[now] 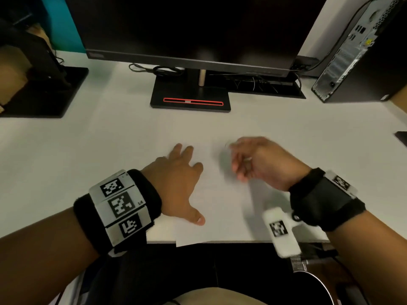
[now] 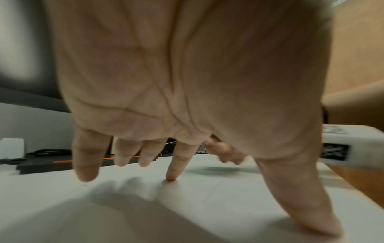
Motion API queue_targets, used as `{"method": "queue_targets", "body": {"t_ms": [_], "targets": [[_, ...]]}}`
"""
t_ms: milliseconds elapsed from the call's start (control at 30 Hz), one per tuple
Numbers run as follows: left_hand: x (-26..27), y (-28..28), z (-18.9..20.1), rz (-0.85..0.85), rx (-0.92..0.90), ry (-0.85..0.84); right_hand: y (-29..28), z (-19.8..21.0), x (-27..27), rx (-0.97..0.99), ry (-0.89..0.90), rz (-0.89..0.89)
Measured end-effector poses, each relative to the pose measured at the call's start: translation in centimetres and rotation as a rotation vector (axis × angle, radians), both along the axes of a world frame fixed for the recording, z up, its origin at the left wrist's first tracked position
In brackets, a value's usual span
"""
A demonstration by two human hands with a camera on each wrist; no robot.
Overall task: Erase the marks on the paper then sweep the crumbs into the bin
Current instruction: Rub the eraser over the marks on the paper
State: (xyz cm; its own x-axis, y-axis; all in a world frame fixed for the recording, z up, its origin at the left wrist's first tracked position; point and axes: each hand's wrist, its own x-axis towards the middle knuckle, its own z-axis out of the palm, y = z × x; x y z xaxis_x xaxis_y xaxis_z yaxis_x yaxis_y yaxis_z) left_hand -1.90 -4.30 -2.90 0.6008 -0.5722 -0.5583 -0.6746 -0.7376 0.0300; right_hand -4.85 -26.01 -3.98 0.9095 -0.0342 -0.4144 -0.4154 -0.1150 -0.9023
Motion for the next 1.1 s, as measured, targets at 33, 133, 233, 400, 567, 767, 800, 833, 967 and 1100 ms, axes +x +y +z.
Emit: {"method": "queue_targets", "body": {"t_ms": [33,133,233,400,567,767,800,833,967,1100], "targets": [[0.1,-0.1,0.0,-0.010,-0.008,0.005,0.9,0.1,-1.1,-0.184,0.045,0.228],[0.7,-0.2,-0.1,-0.009,-0.026,0.034,1.5,0.0,-2.7,-0.658,0.073,0.626],[1.0,0.0,-0.4,-0.022,0.017,0.052,0.6,0.4,-2.4,-0.827,-0.009,0.598],[1.1,0.2,-0.7,-0.015,0.067,0.066,2.6,0.1,-3.3,-0.832,-0.015,0.718],[1.3,0.3,-1.1,-0.017,0.077,0.076,1.7,0.2,-1.7,-0.795,-0.006,0.574],[1.4,0.2,-1.1,-0.024,0.078,0.080,2.2,-0.3,-1.8,-0.717,0.022,0.568],[1.4,0.2,-1.2,-0.026,0.079,0.078,2.0,-0.3,-1.5,-0.724,0.013,0.528],[1.4,0.3,-1.2,-0.027,0.078,0.076,2.2,-0.4,-1.5,-0.734,0.007,0.521],[1.4,0.2,-1.2,-0.024,0.089,0.075,3.2,-0.6,-2.3,-0.696,0.056,0.597],[1.4,0.1,-1.4,-0.027,0.092,0.068,2.5,-0.2,-1.3,-0.699,0.048,0.462]]}}
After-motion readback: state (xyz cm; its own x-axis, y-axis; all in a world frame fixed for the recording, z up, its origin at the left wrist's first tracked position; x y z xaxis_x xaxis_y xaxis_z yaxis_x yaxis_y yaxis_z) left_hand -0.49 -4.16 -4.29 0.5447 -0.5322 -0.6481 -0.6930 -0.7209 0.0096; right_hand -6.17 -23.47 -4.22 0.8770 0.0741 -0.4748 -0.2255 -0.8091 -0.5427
